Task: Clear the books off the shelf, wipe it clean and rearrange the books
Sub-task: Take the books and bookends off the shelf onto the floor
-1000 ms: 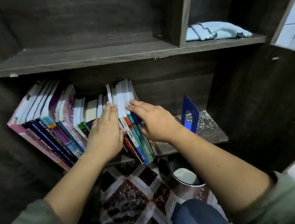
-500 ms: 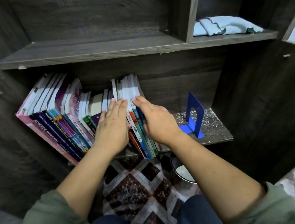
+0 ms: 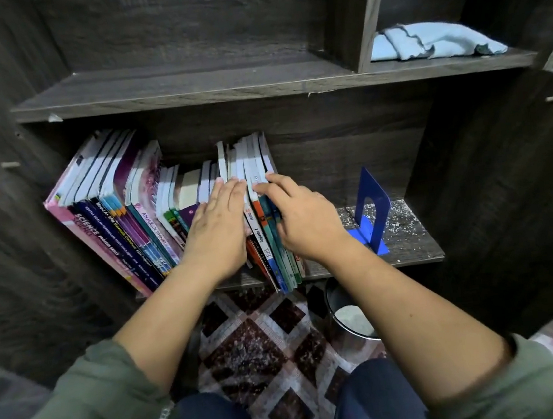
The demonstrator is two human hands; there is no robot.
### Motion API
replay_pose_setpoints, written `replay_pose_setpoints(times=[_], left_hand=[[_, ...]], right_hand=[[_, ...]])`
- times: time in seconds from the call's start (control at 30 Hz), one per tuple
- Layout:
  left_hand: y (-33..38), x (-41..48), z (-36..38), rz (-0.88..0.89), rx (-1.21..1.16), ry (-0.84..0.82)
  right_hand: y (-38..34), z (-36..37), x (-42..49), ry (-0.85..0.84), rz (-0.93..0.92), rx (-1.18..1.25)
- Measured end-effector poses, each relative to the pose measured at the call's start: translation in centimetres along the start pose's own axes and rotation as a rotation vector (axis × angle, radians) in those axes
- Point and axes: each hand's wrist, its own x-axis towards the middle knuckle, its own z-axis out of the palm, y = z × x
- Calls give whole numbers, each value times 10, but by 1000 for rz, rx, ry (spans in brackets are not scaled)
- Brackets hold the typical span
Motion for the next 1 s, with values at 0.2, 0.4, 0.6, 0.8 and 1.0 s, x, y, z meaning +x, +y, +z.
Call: replay_pose_setpoints(times=[0.2, 0.4, 0.6, 0.8, 1.0], left_hand=[[-2, 0, 1, 7, -2, 0], [0, -1, 1, 0, 1, 5], [0, -1, 1, -3, 10, 9], [-1, 0, 2, -10, 5, 2], [-2, 1, 3, -4, -5, 6]], right_hand=[[1, 2, -10, 61, 107, 136], [9, 5, -11, 134, 103, 132], [11, 18, -6, 193, 112, 146], [6, 27, -6, 179, 64, 150], [6, 24, -7, 119, 24, 144]])
